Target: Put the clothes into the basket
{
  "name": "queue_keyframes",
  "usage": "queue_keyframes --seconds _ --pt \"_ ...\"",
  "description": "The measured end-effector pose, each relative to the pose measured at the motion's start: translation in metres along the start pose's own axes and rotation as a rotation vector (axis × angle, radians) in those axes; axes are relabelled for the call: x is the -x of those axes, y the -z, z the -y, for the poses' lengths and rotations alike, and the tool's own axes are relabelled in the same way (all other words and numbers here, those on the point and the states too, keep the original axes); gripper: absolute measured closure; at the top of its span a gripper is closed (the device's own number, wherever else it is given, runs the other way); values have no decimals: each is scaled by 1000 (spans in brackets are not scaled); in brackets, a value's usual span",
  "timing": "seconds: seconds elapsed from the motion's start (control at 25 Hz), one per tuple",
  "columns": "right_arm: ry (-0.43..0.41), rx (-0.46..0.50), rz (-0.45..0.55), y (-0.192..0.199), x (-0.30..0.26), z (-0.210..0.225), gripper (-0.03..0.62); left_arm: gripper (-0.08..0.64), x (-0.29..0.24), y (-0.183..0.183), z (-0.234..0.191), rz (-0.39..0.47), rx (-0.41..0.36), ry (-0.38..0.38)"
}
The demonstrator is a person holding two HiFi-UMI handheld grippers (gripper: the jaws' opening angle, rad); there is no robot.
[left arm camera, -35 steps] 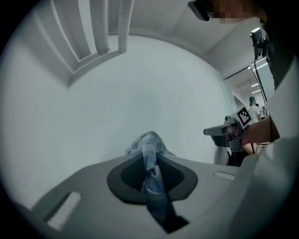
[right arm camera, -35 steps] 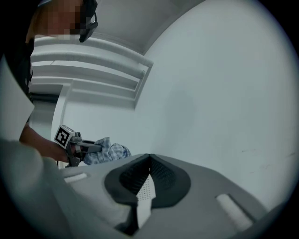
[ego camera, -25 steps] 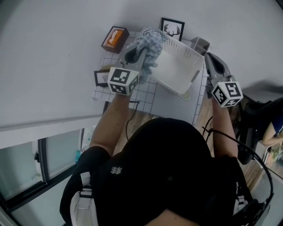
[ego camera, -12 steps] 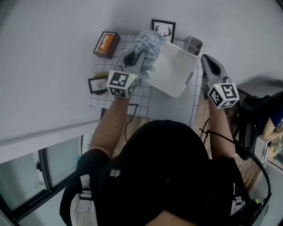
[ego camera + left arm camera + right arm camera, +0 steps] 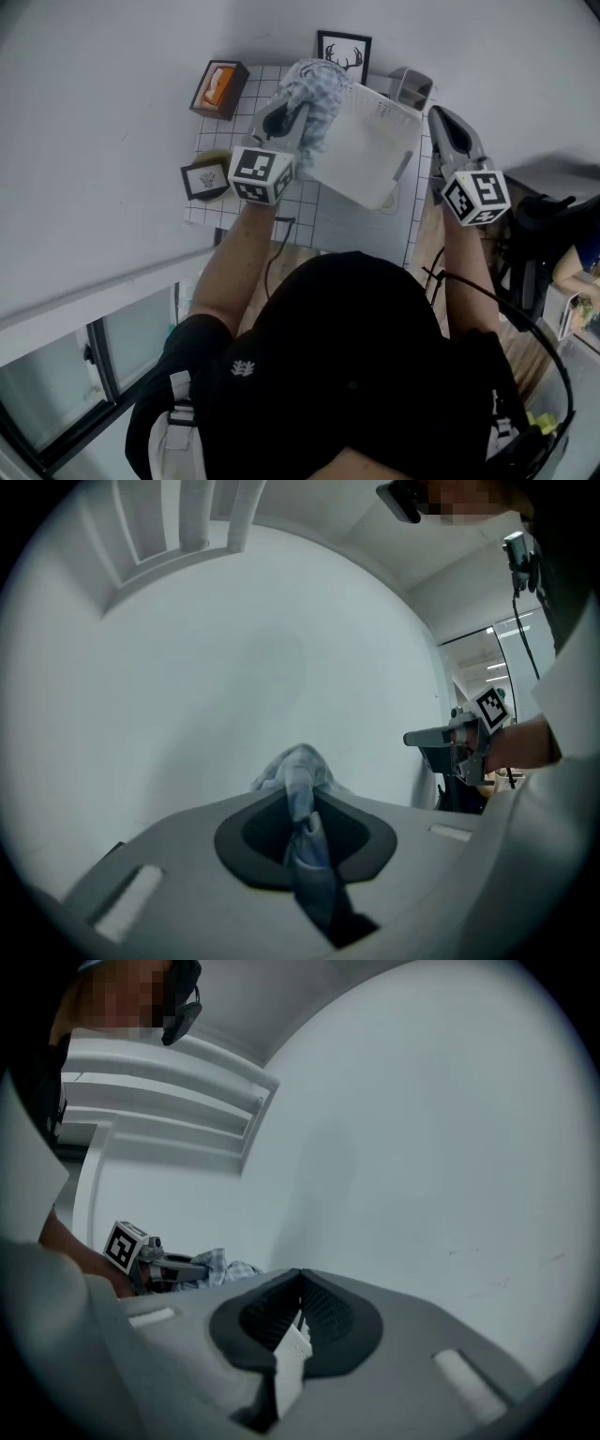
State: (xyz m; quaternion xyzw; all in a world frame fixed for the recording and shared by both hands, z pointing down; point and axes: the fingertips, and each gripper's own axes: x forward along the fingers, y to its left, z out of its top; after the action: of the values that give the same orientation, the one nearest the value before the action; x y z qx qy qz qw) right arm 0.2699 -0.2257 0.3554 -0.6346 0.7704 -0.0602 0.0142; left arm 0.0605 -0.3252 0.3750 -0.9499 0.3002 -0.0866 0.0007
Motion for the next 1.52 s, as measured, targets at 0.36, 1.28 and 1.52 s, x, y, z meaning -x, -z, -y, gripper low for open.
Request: queue_keyframes --seconds 0.36,1.28,1.52 --pt "34 -22 -28 22 0 11 591 514 -15 32 5 -46 24 34" --pt "39 -109 -114 91 10 14 591 426 -33 76 23 -124 -31 41" --pt "19 -99 -102 85 8 4 591 426 -28 60 22 -74 -47 23"
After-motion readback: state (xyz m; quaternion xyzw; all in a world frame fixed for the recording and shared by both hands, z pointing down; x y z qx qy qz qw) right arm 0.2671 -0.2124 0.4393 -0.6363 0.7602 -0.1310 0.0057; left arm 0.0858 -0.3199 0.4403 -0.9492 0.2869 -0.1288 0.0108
